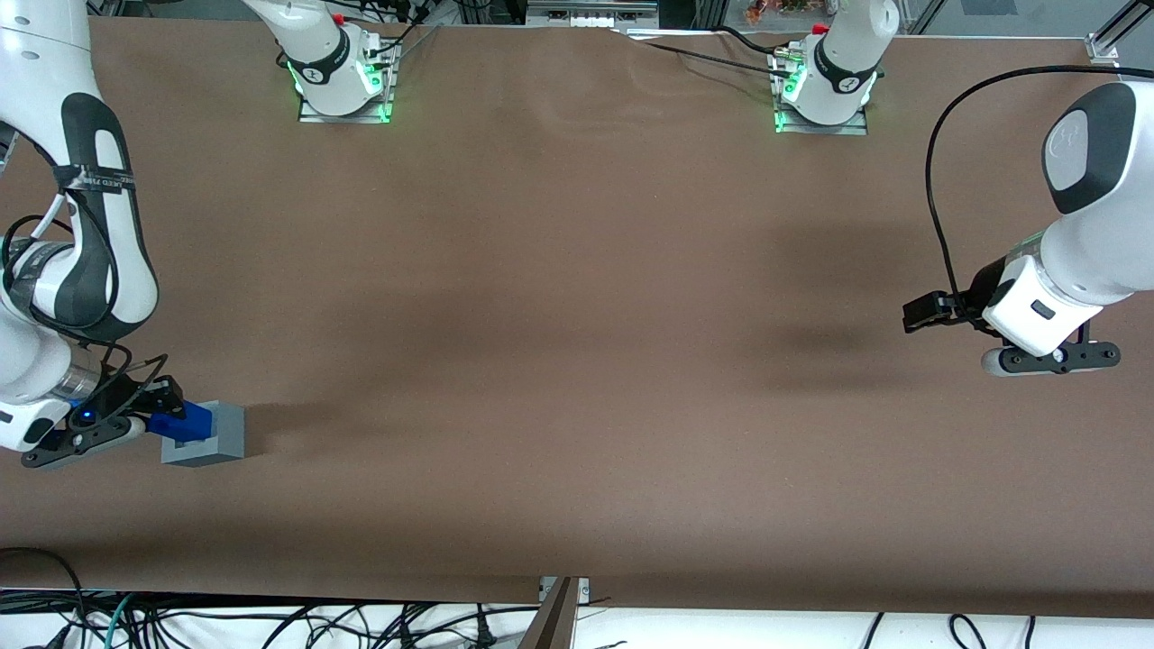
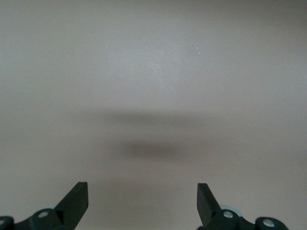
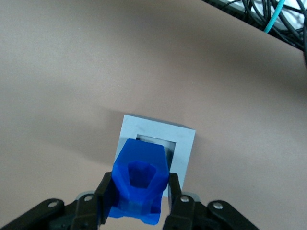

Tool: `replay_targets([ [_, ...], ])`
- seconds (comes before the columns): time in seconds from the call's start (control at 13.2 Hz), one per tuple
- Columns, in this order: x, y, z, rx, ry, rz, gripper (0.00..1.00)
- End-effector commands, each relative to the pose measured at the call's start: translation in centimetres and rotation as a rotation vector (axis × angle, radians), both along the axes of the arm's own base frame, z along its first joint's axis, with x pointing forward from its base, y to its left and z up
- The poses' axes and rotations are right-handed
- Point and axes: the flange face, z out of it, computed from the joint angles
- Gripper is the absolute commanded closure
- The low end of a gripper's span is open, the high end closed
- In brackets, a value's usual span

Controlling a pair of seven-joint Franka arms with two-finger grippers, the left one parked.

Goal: Insert blue part into gray base with right arm
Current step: 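Lift the blue part and carry it over the gray base, then align the held blue part above the gray base's square opening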

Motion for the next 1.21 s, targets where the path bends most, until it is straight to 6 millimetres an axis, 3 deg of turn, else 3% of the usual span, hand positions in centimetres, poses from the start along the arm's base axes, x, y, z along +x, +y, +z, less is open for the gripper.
replay_targets([
  [0.0,0.4,-0.7,0.4,0.015,-0.011,0.023,0.65],
  [0.53,0.4,-2.2,-1.1,0.011,-0.009,0.039,0.65],
  [0.83,0.8,-1.7,-3.0,0.045,-0.026,0.012,0.65],
  [1.14,1.1,-1.3,-3.3,0.043,-0.047,0.015,0.65],
])
